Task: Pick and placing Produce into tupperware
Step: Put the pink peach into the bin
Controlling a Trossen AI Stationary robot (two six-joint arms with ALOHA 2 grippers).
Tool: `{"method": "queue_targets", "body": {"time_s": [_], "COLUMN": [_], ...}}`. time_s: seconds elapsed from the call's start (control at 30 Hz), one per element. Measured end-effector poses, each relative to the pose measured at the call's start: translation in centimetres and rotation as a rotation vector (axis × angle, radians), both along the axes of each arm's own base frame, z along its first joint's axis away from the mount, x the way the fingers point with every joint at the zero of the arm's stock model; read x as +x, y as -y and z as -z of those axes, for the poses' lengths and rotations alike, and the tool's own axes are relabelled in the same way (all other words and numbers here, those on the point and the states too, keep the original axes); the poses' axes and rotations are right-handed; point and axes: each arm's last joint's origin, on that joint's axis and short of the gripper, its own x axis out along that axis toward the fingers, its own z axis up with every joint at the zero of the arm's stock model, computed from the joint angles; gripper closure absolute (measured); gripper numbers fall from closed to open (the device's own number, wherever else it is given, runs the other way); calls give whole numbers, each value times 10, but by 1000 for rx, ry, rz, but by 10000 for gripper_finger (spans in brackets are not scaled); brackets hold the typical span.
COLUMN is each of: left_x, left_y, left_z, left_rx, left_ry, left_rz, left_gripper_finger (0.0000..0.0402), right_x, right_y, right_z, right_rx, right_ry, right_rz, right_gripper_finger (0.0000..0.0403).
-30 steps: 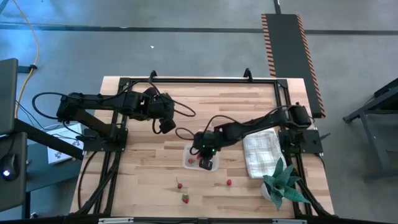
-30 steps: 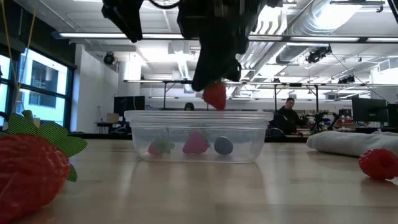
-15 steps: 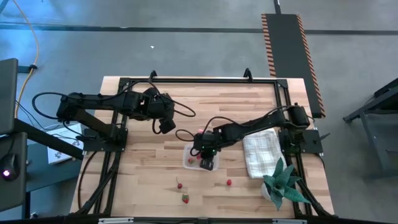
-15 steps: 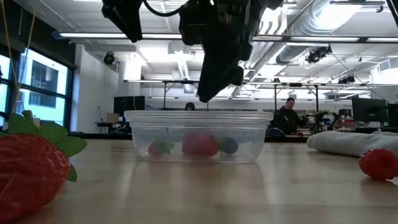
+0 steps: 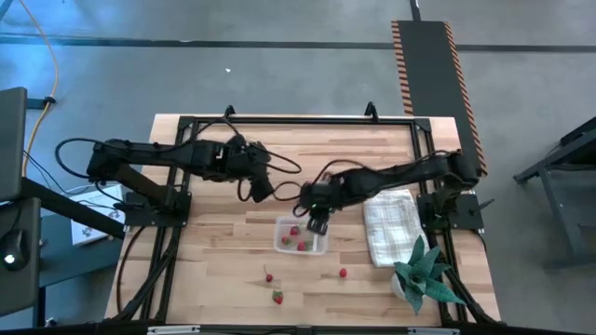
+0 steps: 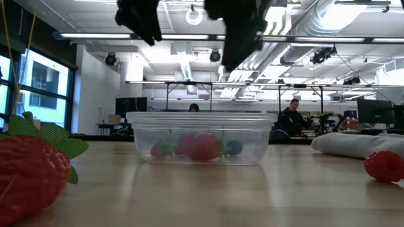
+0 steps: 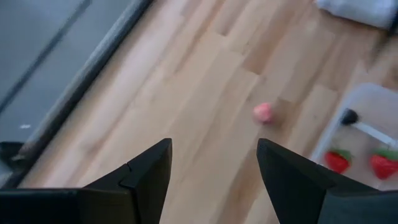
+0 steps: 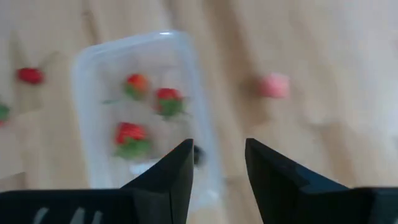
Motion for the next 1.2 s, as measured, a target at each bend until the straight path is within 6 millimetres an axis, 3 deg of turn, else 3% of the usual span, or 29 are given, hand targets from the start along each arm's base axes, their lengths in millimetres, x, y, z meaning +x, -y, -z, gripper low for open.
{"method": "queue_targets", "body": {"time_s": [0.33, 0.57, 0.83, 1.0, 1.2], "left_x": [41, 82, 102, 117, 120], "left_y": [-2, -2, -4, -14, -39], "left_z": [51, 90, 148, 164, 171], "left_rx": [-19, -77, -158, -182, -238], "left_ry": [28, 51, -71, -69, -103], "left_rz": [85, 207, 148, 125, 69], "left_gripper_finger": [177, 177, 177, 177, 177], "right_x": [-79, -123, -138, -139, -145], "right_y": [9, 10, 11, 12, 13], "right_z": [-80, -114, -121, -120, -125], "right_rx": [-81, -109, -111, -131, -123], "right_ry": [116, 231, 234, 212, 232], "right_rz": [241, 326, 318, 293, 286], "right_gripper_finger": [265, 265, 265, 265, 265]}}
